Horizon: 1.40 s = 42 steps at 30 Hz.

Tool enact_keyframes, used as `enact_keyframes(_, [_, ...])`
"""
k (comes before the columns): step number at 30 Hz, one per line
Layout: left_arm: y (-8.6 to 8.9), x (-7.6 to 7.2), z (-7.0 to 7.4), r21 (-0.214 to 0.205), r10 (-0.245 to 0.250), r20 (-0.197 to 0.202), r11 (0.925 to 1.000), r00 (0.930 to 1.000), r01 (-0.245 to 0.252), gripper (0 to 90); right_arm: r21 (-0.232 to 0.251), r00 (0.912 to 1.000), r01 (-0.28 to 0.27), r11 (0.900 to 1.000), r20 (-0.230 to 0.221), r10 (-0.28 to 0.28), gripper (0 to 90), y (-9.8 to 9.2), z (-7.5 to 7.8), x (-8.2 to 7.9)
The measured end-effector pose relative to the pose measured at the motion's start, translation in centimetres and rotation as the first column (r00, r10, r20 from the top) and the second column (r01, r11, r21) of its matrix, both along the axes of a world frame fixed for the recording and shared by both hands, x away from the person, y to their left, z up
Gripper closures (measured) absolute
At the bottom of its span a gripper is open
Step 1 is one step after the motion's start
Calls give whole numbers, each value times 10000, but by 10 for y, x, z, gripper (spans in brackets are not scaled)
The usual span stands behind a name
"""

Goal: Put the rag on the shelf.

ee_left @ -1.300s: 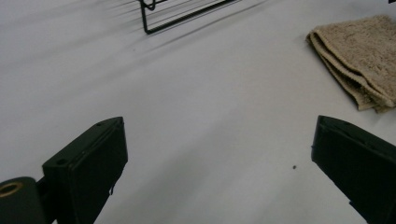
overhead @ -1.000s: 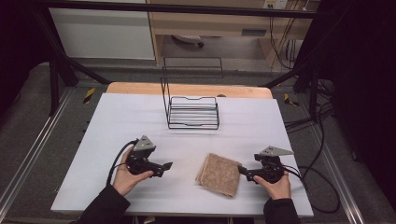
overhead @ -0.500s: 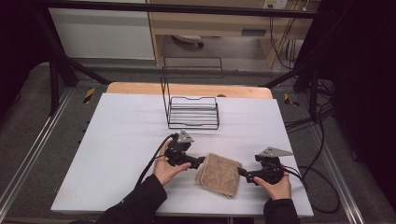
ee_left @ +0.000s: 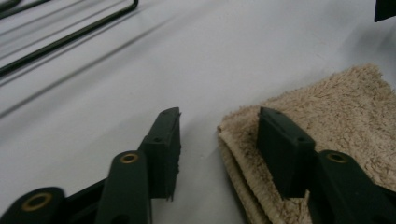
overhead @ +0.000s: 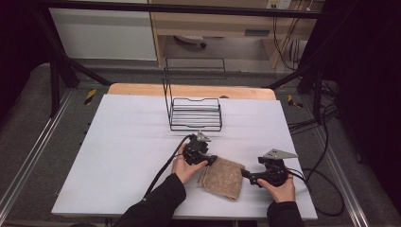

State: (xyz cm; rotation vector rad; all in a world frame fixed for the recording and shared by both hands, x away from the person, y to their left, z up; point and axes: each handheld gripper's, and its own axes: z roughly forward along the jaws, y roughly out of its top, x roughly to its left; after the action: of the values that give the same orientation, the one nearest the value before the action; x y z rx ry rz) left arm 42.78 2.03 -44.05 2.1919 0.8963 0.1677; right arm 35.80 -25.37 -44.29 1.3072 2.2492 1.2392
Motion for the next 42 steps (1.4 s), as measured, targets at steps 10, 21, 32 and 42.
enact_keyframes(10, [-7, 1, -6, -157, -313, -423, 9994, 9986, 307, 687, 129, 9999, 52, 9999, -106, -50, 192, 1, 0, -1])
enact_keyframes(21, [-9, -3, -6, -92, -374, -453, 9993, 9983, 370, 804, -168, 9993, 296, 9994, -217, -299, 373, 11, -5, 5])
enact_keyframes(32, [-11, -4, -5, -12, -365, -402, 9993, 9985, 364, 831, -193, 9946, 499, 9986, -904, -514, 587, 16, -8, 8])
enact_keyframes(42, [-12, -7, -5, 237, -548, -72, 9982, 9985, 549, 827, 79, 9840, 739, 9972, -1629, -716, 730, 20, -10, 7])
